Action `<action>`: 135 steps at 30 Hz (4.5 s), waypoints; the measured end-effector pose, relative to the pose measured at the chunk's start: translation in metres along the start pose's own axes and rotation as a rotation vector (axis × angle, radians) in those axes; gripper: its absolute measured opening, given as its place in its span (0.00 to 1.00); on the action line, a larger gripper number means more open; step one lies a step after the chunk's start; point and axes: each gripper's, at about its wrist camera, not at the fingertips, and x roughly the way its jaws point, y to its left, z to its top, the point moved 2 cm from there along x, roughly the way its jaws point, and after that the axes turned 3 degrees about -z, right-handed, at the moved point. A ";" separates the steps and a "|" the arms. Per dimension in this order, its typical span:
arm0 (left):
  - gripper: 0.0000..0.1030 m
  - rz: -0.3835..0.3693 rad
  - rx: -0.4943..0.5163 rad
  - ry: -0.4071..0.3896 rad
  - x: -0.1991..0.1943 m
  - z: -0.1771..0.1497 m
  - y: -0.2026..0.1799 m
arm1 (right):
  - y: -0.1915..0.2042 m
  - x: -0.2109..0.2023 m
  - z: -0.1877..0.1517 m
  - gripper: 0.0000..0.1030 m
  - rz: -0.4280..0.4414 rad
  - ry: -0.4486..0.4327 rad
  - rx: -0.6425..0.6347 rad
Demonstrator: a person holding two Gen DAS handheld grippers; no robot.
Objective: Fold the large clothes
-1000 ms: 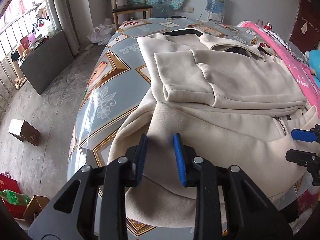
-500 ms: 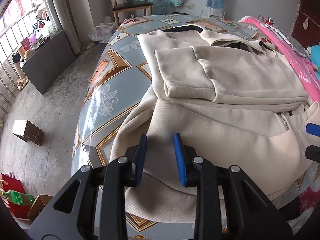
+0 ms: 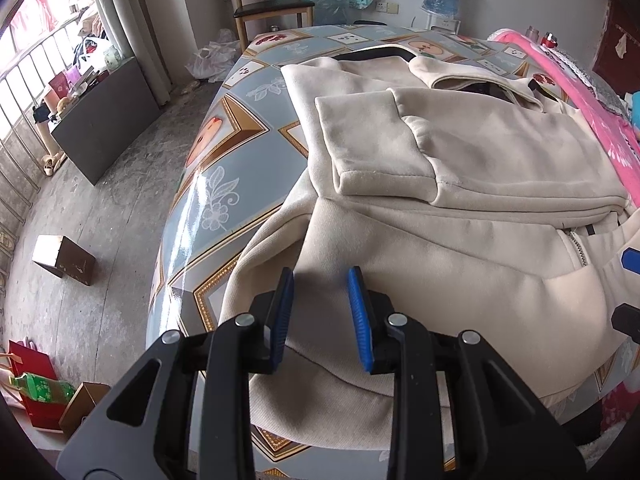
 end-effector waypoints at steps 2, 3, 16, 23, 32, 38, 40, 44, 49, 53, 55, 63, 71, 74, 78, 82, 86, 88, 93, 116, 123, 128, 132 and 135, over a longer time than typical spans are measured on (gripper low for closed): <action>0.27 0.005 -0.006 0.000 0.000 0.000 0.000 | -0.001 0.001 -0.001 0.76 -0.001 -0.001 0.001; 0.27 0.008 -0.005 0.000 0.000 0.000 0.000 | -0.001 0.001 -0.001 0.76 0.001 -0.002 0.003; 0.27 0.033 -0.004 0.011 0.000 0.001 -0.003 | -0.001 -0.003 0.000 0.76 0.016 -0.022 -0.007; 0.27 0.050 0.004 0.026 0.000 0.002 -0.004 | -0.001 -0.002 0.001 0.76 0.024 -0.017 -0.009; 0.28 0.071 0.009 0.045 0.001 0.005 -0.004 | -0.003 -0.003 0.004 0.76 0.049 -0.026 -0.010; 0.28 0.092 0.024 0.045 0.001 0.006 -0.007 | -0.005 -0.004 0.004 0.76 0.063 -0.031 -0.002; 0.28 0.093 0.025 0.042 0.002 0.006 -0.007 | -0.005 -0.004 0.004 0.76 0.073 -0.031 -0.001; 0.26 0.087 0.035 0.034 0.001 0.004 -0.007 | -0.001 -0.002 0.005 0.76 0.079 -0.029 -0.011; 0.26 0.091 0.050 0.020 0.001 0.003 -0.009 | 0.011 -0.003 0.008 0.76 0.086 -0.030 -0.038; 0.20 0.074 0.051 0.012 0.000 0.003 -0.010 | 0.024 0.000 0.013 0.76 0.085 -0.022 -0.064; 0.19 0.078 0.066 0.004 0.000 0.003 -0.011 | 0.028 0.006 0.014 0.76 0.097 -0.005 -0.060; 0.11 0.070 0.088 -0.019 -0.001 0.002 -0.008 | 0.033 0.026 0.016 0.76 0.081 0.059 -0.028; 0.03 0.048 0.092 -0.034 -0.003 -0.001 -0.002 | 0.047 0.034 0.011 0.76 -0.008 0.080 -0.073; 0.00 0.045 0.092 -0.047 -0.006 -0.001 0.001 | 0.049 0.034 0.009 0.76 -0.027 0.076 -0.083; 0.00 0.048 0.109 -0.070 -0.013 -0.002 0.004 | 0.051 0.032 0.008 0.63 -0.058 0.071 -0.086; 0.00 0.044 0.119 -0.102 -0.023 -0.003 0.007 | 0.050 0.031 0.007 0.48 -0.110 0.065 -0.092; 0.00 0.029 0.122 -0.122 -0.030 -0.006 0.009 | 0.050 0.033 0.004 0.35 -0.144 0.061 -0.103; 0.00 0.022 0.130 -0.126 -0.031 -0.007 0.009 | 0.049 0.031 0.003 0.23 -0.158 0.052 -0.101; 0.00 -0.011 0.134 -0.137 -0.034 -0.008 0.008 | 0.050 0.017 0.005 0.10 -0.161 0.012 -0.083; 0.26 -0.159 -0.023 -0.010 0.008 0.001 0.019 | 0.019 0.015 0.004 0.46 0.030 0.040 0.030; 0.07 -0.102 0.031 -0.130 -0.031 0.001 0.014 | 0.030 0.020 -0.005 0.08 0.023 0.050 -0.027; 0.06 -0.084 0.091 -0.247 -0.074 -0.004 0.007 | 0.038 -0.026 0.005 0.06 -0.063 -0.093 -0.037; 0.06 -0.071 0.099 -0.280 -0.084 0.003 0.009 | 0.043 -0.039 0.030 0.06 -0.129 -0.176 -0.090; 0.06 -0.079 0.051 -0.251 -0.073 0.010 0.016 | 0.044 -0.028 0.045 0.05 -0.151 -0.181 -0.112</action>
